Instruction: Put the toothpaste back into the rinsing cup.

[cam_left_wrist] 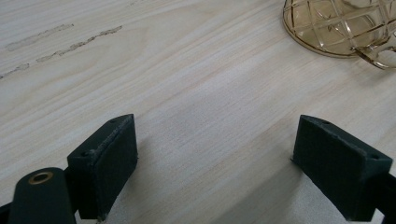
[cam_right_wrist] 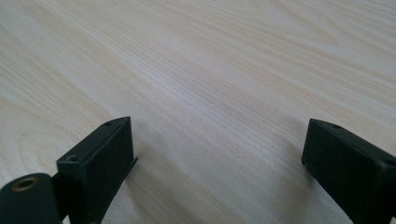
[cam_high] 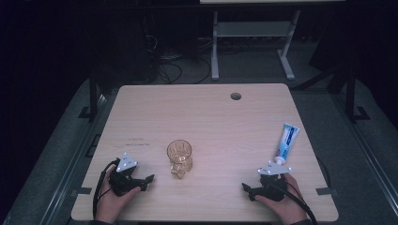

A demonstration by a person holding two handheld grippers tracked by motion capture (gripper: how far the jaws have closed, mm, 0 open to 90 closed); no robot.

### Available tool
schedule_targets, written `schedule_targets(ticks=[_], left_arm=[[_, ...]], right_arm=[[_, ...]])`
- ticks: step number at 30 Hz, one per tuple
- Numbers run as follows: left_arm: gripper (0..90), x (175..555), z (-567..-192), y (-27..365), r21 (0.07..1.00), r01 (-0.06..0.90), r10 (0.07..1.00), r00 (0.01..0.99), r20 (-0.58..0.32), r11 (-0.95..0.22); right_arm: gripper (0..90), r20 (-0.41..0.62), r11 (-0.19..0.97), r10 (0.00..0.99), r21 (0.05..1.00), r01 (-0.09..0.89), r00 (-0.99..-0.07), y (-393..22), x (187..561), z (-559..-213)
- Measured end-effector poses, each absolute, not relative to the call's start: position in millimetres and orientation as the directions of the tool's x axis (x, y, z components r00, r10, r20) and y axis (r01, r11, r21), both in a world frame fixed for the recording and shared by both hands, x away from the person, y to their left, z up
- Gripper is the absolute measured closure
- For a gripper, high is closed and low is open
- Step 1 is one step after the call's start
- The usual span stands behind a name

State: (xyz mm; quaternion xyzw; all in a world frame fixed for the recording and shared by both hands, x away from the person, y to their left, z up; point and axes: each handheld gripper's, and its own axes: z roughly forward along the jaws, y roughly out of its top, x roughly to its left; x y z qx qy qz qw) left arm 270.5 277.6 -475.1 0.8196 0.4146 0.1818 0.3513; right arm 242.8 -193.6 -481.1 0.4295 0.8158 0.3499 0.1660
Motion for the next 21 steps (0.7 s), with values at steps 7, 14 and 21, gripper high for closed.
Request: schedule_targets(ticks=[7, 14, 21], left_arm=[[12.9, 270.5, -475.1, 277.5, 0.726, 0.552, 0.807, 0.590, 0.009, -0.411], [12.9, 267.0, -475.1, 277.8, 0.726, 0.544, 0.795, 0.606, 0.008, -0.421], [13.2, 264.8, -475.1, 277.6, 0.727, 0.542, 0.793, 0.610, 0.006, -0.422]], right_arm=[[15.9, 0.030, 0.386, 0.810, 0.725, 0.571, -0.586, -194.3, 241.7, -480.5], [38.6, 0.060, 0.371, 0.790, 0.746, 0.553, -0.610, -194.3, 242.0, -479.0], [62.4, 0.106, 0.363, 0.766, 0.743, 0.562, -0.634, -194.9, 244.3, -473.7]])
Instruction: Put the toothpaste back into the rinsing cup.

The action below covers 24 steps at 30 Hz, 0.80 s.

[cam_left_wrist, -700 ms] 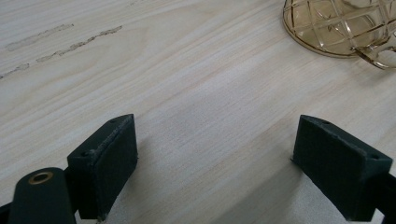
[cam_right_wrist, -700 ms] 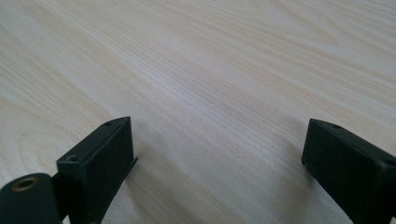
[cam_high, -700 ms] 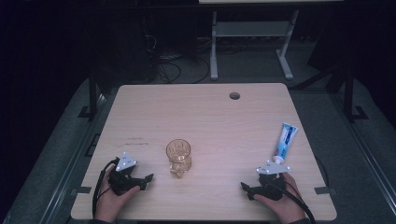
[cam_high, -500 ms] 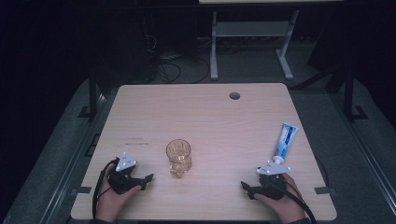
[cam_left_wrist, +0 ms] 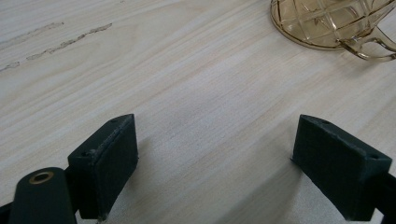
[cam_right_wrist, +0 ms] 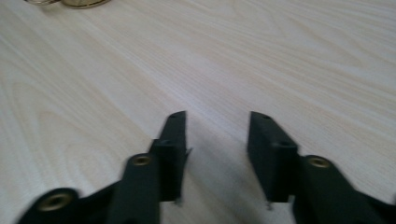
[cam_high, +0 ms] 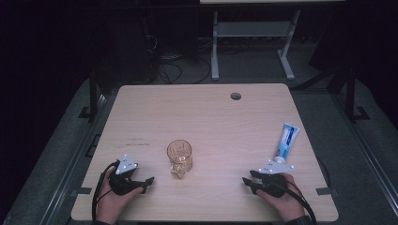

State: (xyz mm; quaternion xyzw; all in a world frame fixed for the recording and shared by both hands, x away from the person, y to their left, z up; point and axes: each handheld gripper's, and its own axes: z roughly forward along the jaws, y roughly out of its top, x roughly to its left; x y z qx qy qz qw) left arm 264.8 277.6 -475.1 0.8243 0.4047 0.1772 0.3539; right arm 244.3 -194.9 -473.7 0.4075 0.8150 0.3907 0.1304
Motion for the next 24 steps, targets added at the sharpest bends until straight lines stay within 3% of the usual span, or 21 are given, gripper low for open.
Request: schedule_targets(ticks=[3, 8, 24], left_arm=[[13.3, 265, -475, 278, 0.727, 0.542, 0.792, 0.610, 0.006, -0.422], [13.3, 265, -475, 278, 0.727, 0.542, 0.793, 0.610, 0.005, -0.422], [13.3, 265, -475, 278, 0.727, 0.541, 0.791, 0.611, 0.006, -0.423]], right_arm=[[79.2, 0.101, 0.358, 0.763, 0.757, 0.547, -0.639, -197, 244, -465], [89.1, 0.093, 0.373, 0.749, 0.759, 0.534, -0.656, -199, 246, -458], [89.8, 0.101, 0.336, 0.781, 0.765, 0.550, -0.617, -222, 261, -443]])
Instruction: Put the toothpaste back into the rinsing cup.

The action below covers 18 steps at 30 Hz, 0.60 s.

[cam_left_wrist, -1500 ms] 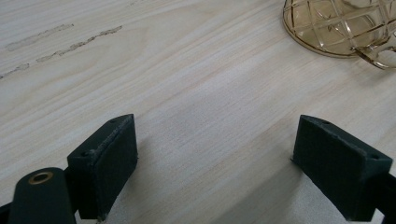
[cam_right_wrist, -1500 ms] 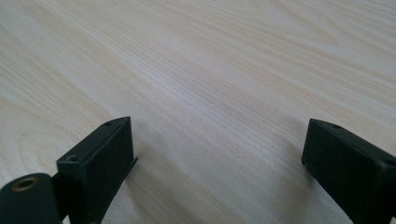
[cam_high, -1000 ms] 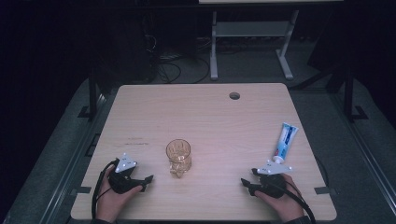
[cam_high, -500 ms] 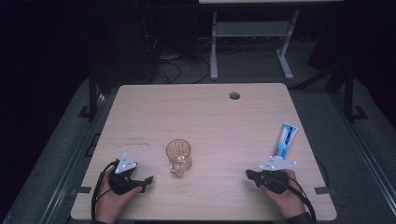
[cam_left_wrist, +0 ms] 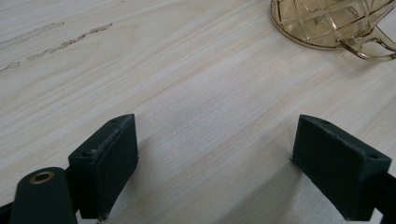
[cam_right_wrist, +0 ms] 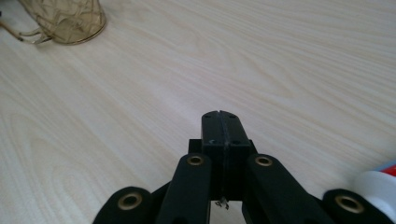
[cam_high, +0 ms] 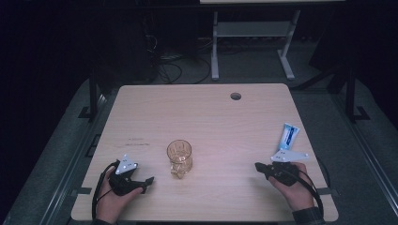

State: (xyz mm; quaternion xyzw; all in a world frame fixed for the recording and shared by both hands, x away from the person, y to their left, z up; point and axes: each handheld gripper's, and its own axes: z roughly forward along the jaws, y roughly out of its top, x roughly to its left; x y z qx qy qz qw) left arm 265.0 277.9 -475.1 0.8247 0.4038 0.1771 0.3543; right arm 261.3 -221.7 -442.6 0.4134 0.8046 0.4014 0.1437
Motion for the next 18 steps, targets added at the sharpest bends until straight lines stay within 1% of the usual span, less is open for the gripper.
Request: schedule_targets(ticks=[7, 18], left_arm=[[13.4, 265, -475, 278, 0.727, 0.540, 0.791, 0.612, 0.007, -0.424], [13.3, 265, -475, 278, 0.725, 0.541, 0.790, 0.613, 0.007, -0.426]], right_arm=[[89.8, 0.109, 0.305, 0.804, 0.769, 0.562, -0.584, -235, 272, -438], [89.8, 0.097, 0.264, 0.848, 0.774, 0.575, -0.521, -258, 298, -429]])
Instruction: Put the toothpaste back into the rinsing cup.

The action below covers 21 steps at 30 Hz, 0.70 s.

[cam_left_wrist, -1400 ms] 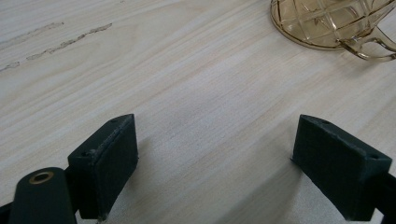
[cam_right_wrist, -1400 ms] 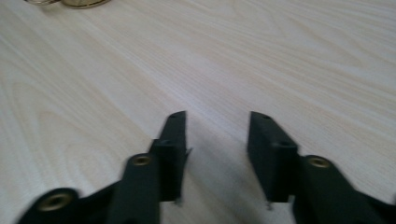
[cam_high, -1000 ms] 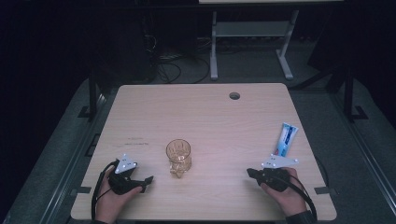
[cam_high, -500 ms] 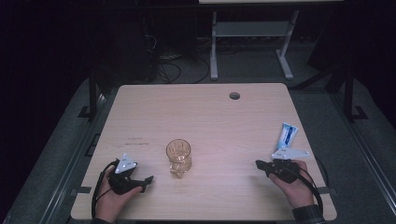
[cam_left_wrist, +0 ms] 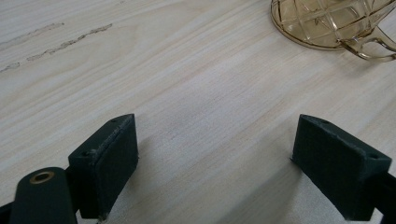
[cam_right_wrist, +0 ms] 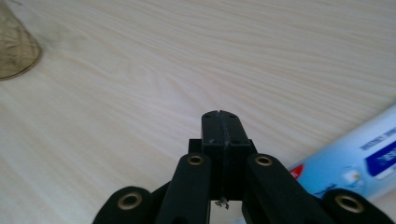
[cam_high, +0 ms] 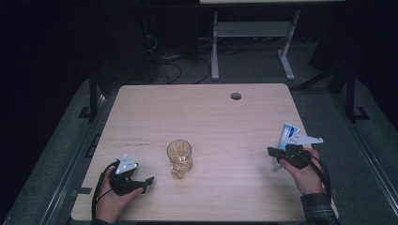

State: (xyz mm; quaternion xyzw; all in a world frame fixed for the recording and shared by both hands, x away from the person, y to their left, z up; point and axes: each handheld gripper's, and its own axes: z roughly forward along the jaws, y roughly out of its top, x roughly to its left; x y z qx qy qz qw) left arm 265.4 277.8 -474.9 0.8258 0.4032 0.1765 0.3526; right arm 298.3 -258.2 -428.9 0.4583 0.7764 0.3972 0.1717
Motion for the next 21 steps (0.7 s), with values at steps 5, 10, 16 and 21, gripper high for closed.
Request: schedule_targets(ticks=[5, 10, 16, 21], left_arm=[[13.3, 265, -475, 278, 0.725, 0.542, 0.790, 0.613, 0.007, -0.426], [13.3, 266, -475, 278, 0.725, 0.542, 0.791, 0.612, 0.006, -0.425], [13.3, 267, -475, 278, 0.725, 0.542, 0.791, 0.612, 0.007, -0.426], [13.3, 267, -475, 278, 0.725, 0.541, 0.791, 0.612, 0.007, -0.426]], right_arm=[[89.8, 0.095, 0.247, 0.863, 0.777, 0.579, -0.496, -267, 307, -425], [89.8, 0.094, 0.231, 0.877, 0.776, 0.586, -0.471, -275, 317, -424], [89.8, 0.085, 0.210, 0.902, 0.771, 0.602, -0.424, -287, 332, -426], [89.8, 0.076, 0.202, 0.917, 0.757, 0.621, -0.391, -296, 344, -430]])
